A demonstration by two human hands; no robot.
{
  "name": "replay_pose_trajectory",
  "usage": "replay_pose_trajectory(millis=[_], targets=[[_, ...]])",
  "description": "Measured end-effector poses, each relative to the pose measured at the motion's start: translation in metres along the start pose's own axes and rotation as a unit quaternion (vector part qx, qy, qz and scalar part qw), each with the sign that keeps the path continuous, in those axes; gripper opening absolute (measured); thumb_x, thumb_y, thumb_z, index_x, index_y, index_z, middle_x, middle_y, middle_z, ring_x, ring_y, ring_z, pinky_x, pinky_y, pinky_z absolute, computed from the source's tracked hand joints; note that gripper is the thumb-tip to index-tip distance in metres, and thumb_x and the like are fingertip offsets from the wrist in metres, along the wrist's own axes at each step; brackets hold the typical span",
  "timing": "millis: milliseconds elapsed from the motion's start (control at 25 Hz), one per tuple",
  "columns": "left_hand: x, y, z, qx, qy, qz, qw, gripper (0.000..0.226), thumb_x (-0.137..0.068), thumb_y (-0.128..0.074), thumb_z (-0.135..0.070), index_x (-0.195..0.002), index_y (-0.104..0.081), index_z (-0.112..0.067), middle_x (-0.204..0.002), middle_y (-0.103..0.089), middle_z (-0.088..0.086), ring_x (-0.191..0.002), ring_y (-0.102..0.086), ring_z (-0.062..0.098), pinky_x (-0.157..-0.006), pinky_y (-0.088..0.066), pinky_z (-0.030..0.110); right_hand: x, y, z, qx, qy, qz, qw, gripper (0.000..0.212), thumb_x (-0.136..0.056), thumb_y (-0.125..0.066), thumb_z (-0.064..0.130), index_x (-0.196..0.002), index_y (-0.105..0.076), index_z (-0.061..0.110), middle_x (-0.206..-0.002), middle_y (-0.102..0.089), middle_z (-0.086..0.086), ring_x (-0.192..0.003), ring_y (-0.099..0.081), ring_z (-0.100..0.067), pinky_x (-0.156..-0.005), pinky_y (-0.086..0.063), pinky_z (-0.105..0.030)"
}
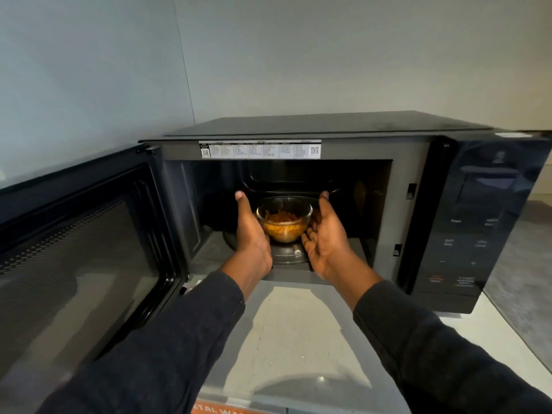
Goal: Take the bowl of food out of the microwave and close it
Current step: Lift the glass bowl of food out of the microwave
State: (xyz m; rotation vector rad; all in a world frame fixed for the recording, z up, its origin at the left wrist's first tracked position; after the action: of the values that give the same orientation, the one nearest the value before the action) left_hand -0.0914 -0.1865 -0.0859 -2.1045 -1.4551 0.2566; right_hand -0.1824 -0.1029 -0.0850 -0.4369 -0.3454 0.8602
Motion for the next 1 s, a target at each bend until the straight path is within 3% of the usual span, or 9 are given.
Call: replay_pose_trajectory(millis=[80,240,480,560,720,880,1000], targets=[[0.023,0.003,-0.001,0.009,0.008,0.004,1.0,0.081,-0.1,-0.033,-0.07,-0.153,-0.044,-0.011,-0.146,-0.058,0.01,-0.138,-0.053,0.023,-0.105,-0.042,0.03,0.013,0.004,-0.002,-0.011,-0.006,0.002,1.0,0.069,-0.098,-0.043,0.061,-0.15,-0.045,0.016,-0.147,-0.055,-0.007,-0.134,-0.052,-0.02,-0.091,-0.045,-0.023],[0.059,0.011,-0.006,0.009,0.015,0.0,1.0,0.06,-0.103,-0.035,-0.064,-0.127,-0.062,-0.016,-0.111,-0.07,0.002,-0.116,-0.061,0.017,-0.103,-0.043,0.03,0.044,0.011,0.001,-0.017,-0.015,0.001,1.0,0.066,-0.096,-0.045,0.063,-0.144,-0.054,0.019,-0.142,-0.062,-0.003,-0.134,-0.053,-0.02,-0.111,-0.037,-0.039],[0.114,0.028,-0.016,-0.182,-0.041,-0.057,0.981,0.014,-0.1,-0.066,-0.022,-0.108,-0.077,-0.019,-0.104,-0.079,0.006,-0.108,-0.072,0.028,-0.101,-0.056,0.047,0.111,0.016,0.026,0.048,-0.022,-0.075,0.996,0.041,-0.099,-0.052,0.05,-0.124,-0.067,0.021,-0.121,-0.073,-0.004,-0.111,-0.066,-0.017,-0.098,-0.053,-0.044],[0.138,0.025,-0.025,-0.193,-0.042,-0.046,0.979,0.016,-0.097,-0.068,-0.014,-0.11,-0.077,-0.019,-0.102,-0.08,0.005,-0.104,-0.074,0.025,-0.097,-0.058,0.045,0.134,0.017,0.04,0.088,-0.005,-0.109,0.99,0.028,-0.099,-0.058,0.038,-0.122,-0.065,0.023,-0.119,-0.072,-0.004,-0.106,-0.068,-0.018,-0.087,-0.056,-0.038],[0.177,0.021,-0.034,-0.211,-0.028,-0.024,0.977,0.021,-0.094,-0.071,-0.009,-0.111,-0.076,-0.021,-0.101,-0.081,0.003,-0.1,-0.075,0.022,-0.096,-0.058,0.045,0.176,0.025,0.052,0.127,0.017,-0.14,0.982,0.028,-0.096,-0.065,0.022,-0.122,-0.062,0.028,-0.121,-0.071,-0.002,-0.108,-0.069,-0.021,-0.079,-0.058,-0.033],[0.211,0.011,-0.035,-0.221,-0.018,0.022,0.975,0.026,-0.097,-0.069,-0.012,-0.119,-0.072,-0.024,-0.105,-0.08,-0.001,-0.093,-0.074,0.006,-0.08,-0.058,0.02,0.21,0.041,0.059,0.129,0.018,-0.197,0.972,0.029,-0.094,-0.065,0.014,-0.118,-0.064,0.029,-0.119,-0.071,-0.004,-0.108,-0.069,-0.025,-0.076,-0.06,-0.033],[0.225,0.007,-0.02,-0.228,0.017,0.049,0.972,0.028,-0.096,-0.07,-0.022,-0.117,-0.07,-0.041,-0.103,-0.079,-0.014,-0.1,-0.073,0.003,-0.087,-0.059,0.028,0.23,0.056,0.063,0.139,0.029,-0.237,0.961,0.033,-0.095,-0.062,0.01,-0.12,-0.065,0.031,-0.12,-0.069,-0.003,-0.109,-0.067,-0.023,-0.074,-0.06,-0.032]])
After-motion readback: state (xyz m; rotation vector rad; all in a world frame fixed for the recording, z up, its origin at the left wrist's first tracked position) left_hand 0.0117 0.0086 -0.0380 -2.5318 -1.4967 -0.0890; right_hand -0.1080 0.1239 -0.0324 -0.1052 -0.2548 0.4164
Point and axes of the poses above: each hand's wrist, its own x-axis away from the middle knuckle, its own y-axis out of the back of the hand, z = x × y, the point moved 6 cm from there along -x, towards the middle knuckle
